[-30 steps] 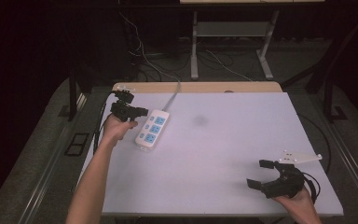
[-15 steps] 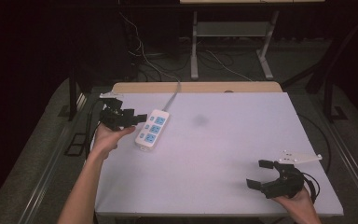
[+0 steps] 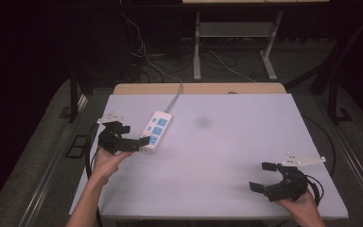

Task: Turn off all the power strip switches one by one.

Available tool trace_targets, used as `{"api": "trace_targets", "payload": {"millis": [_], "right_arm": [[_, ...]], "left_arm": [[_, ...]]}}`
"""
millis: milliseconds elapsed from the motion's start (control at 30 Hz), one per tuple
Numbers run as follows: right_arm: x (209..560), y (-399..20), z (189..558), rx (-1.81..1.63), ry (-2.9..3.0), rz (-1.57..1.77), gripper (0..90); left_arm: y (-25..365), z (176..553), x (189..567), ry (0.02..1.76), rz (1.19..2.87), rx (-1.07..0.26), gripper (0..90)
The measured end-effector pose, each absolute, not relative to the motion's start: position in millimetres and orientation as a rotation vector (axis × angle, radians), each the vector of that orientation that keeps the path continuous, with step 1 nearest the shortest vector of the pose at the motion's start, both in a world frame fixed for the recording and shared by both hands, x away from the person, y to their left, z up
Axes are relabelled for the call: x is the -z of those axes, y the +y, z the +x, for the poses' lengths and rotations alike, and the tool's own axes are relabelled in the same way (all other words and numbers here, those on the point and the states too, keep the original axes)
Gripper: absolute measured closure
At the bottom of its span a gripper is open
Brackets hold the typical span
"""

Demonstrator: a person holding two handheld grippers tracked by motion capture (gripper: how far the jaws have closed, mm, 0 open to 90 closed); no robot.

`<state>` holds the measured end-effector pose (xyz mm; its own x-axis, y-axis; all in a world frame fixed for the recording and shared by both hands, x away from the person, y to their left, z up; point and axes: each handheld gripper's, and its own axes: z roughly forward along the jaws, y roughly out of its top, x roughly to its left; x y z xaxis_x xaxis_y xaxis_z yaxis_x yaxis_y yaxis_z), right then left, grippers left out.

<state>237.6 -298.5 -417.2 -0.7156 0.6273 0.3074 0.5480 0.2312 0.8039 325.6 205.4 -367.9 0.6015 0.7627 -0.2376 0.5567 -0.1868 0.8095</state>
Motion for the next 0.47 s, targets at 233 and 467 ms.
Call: {"api": "trace_targets", "payload": {"millis": [233,467], "right_arm": [[417,-298,237,-1.513,2.4,1.148,0.5],[417,-298,237,-1.512,2.403,1.151,0.5]], "left_arm": [[197,289,388,1.0,1.858,-0.247,0.0],[189,266,406,0.945,1.878,-0.225,0.0]]}}
